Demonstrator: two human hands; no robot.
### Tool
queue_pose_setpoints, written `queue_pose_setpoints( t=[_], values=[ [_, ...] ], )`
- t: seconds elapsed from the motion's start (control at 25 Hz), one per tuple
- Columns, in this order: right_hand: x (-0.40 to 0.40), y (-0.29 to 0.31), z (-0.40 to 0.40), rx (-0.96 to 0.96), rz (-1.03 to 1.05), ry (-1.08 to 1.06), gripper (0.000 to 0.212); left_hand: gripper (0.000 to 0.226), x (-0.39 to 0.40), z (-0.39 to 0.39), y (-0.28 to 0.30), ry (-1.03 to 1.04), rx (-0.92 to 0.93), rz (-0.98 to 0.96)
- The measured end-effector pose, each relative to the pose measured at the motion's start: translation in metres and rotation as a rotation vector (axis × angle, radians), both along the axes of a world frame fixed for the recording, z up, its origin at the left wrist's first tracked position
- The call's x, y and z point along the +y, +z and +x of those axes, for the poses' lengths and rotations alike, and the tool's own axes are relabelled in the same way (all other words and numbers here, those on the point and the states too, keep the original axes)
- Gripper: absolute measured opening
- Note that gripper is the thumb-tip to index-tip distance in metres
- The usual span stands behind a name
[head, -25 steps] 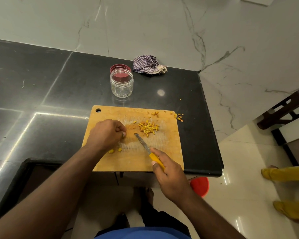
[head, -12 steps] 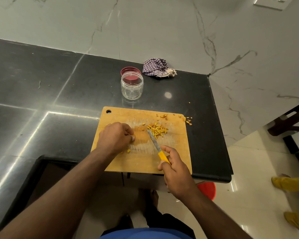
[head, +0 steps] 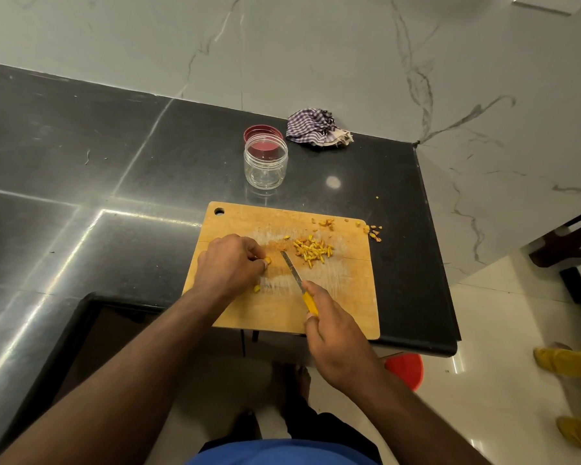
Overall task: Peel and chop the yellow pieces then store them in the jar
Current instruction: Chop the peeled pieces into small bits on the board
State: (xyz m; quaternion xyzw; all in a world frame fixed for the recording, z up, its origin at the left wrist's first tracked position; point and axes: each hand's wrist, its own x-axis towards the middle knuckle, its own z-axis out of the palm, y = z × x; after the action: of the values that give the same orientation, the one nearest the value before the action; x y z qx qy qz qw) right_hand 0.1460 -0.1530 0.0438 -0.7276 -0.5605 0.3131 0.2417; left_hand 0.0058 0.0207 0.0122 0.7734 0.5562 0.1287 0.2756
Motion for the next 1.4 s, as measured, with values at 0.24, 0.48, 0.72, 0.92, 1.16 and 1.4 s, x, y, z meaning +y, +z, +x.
queue_pose_setpoints(
  t=[0.24, 0.48, 0.72, 0.92, 1.16, 1.4],
  values=[
    [0.01, -0.006, -0.007, -0.1, 0.019, 0.076, 0.051, 0.017, -0.002, 0.002, -0.002, 0.015, 0.006, 0.044],
    [0.012, -0.011, -0.014, -0.143, 0.052, 0.117, 0.052, 0.011, -0.001, 0.002, -0.006, 0.025, -0.012, 0.038],
    [0.016, -0.01, -0.017, -0.15, -0.007, 0.129, 0.052, 0.007, -0.001, 0.003, -0.002, 0.023, 0.018, 0.05],
    [0.024, -0.009, -0.02, -0.133, -0.052, 0.141, 0.054, 0.005, 0.001, 0.004, -0.004, 0.048, 0.026, 0.032],
    [-0.013, -0.014, -0.013, -0.133, 0.007, 0.12, 0.053, 0.008, 0.004, 0.002, -0.012, 0.039, 0.016, 0.016],
    [0.002, -0.01, -0.015, -0.118, 0.054, 0.093, 0.053, 0.01, 0.004, 0.001, -0.019, 0.039, -0.025, 0.014]
  ],
)
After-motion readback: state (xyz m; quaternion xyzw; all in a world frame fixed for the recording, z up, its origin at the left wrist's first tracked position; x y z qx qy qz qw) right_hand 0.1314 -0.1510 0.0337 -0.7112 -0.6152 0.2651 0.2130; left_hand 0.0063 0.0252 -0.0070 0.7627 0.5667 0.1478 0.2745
